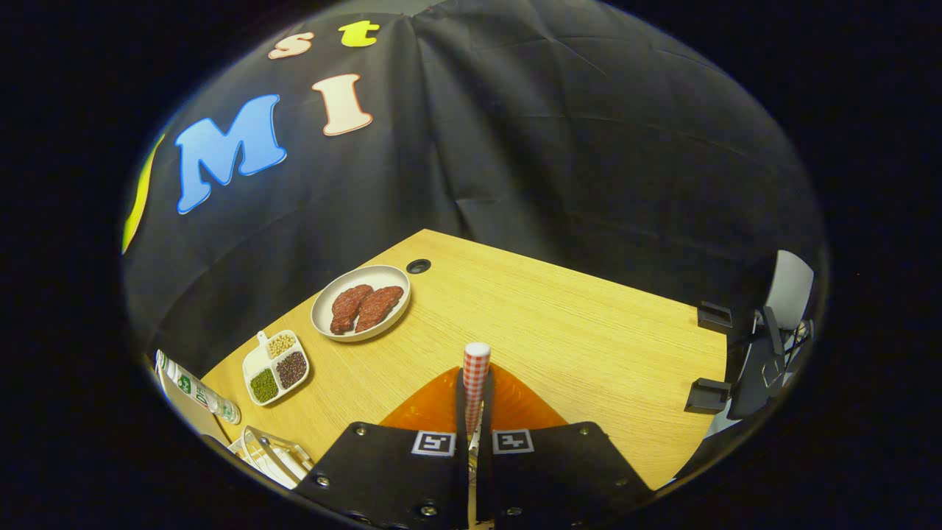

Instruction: Take the plate from the dish rack, then take the spoon from the basket and place it into the plate.

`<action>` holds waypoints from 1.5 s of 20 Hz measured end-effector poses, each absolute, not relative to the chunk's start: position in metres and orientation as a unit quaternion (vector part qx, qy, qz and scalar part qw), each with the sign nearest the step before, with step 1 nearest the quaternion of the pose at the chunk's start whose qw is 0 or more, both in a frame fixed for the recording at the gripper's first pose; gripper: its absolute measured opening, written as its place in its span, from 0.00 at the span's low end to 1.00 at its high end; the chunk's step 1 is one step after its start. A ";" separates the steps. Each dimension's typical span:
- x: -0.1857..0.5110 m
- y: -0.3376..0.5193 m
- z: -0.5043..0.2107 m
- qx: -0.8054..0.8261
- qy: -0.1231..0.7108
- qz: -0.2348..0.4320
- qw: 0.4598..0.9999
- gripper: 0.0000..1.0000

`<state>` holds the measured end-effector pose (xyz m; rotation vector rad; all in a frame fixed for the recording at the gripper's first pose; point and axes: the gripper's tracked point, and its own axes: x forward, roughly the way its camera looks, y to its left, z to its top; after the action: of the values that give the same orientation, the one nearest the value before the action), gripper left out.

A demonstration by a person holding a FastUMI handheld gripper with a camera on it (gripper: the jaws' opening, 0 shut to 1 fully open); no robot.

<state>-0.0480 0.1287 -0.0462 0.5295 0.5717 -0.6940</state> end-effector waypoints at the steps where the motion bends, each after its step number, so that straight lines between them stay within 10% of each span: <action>1: -0.048 0.131 -0.043 0.251 0.269 -0.332 0.869 0.04; 30: -0.063 0.142 0.103 0.110 0.141 -0.268 0.947 0.04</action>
<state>-0.0626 0.1420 0.1030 0.2231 0.2881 -0.5459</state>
